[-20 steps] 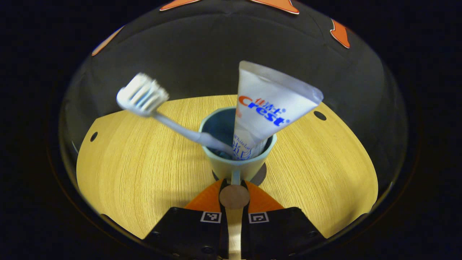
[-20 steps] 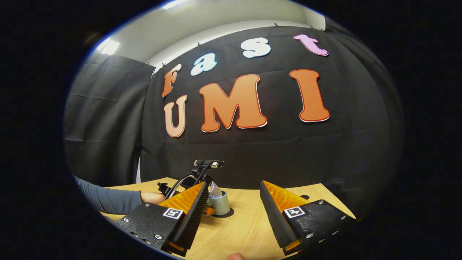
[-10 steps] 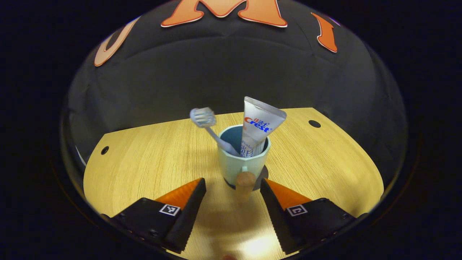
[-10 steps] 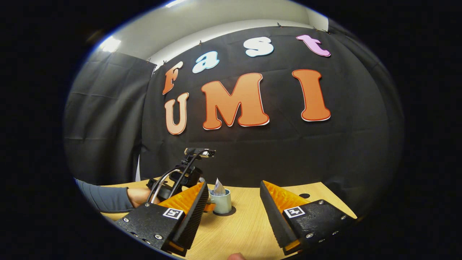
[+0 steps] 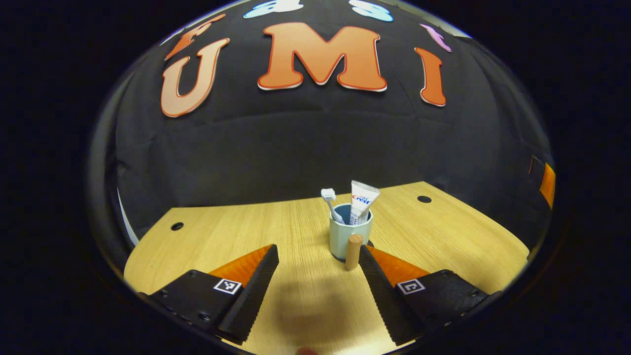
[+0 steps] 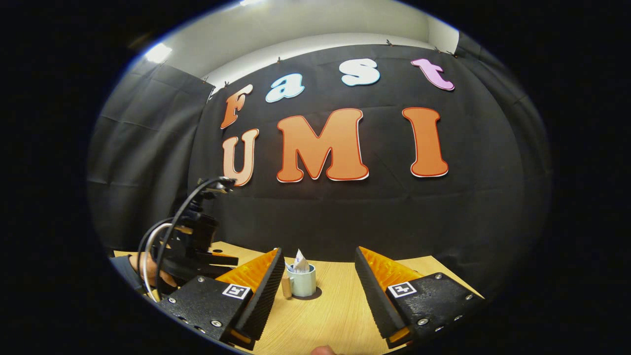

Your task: Put the toothbrush and toothpaste on the desktop into the cup, then pick up the cup and place it on the coaster on the desktop.

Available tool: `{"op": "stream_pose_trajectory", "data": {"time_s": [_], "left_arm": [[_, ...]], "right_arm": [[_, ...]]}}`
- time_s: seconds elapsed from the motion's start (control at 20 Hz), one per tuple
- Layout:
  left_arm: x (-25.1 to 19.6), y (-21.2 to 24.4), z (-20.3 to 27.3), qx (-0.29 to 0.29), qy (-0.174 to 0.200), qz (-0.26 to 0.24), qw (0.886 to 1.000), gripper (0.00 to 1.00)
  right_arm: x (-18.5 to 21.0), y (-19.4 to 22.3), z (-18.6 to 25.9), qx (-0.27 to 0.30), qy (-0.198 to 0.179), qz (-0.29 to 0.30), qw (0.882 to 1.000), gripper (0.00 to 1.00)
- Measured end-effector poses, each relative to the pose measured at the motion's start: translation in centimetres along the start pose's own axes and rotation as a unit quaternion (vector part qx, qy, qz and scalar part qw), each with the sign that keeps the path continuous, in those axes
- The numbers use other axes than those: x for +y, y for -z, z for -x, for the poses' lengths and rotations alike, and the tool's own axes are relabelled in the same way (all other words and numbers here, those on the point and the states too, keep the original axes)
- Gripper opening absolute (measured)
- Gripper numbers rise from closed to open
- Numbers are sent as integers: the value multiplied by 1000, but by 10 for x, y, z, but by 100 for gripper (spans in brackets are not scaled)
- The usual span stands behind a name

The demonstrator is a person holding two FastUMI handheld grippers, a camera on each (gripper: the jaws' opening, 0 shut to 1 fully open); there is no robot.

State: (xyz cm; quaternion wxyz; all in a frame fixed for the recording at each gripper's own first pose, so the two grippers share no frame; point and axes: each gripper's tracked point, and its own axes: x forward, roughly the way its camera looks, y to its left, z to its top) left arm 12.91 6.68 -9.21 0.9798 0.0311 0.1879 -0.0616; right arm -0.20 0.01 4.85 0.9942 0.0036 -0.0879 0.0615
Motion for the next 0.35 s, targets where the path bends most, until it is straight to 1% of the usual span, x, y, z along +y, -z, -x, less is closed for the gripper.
{"op": "stream_pose_trajectory", "data": {"time_s": [0.1,0.35], "left_arm": [[19,-9,20,-22,-20,2,1000,97],[53,-26,68,-82,-54,13,995,97]], "right_arm": [[5,3,1,1,4,7,1000,86],[16,5,1,0,20,34,999,86]]}}
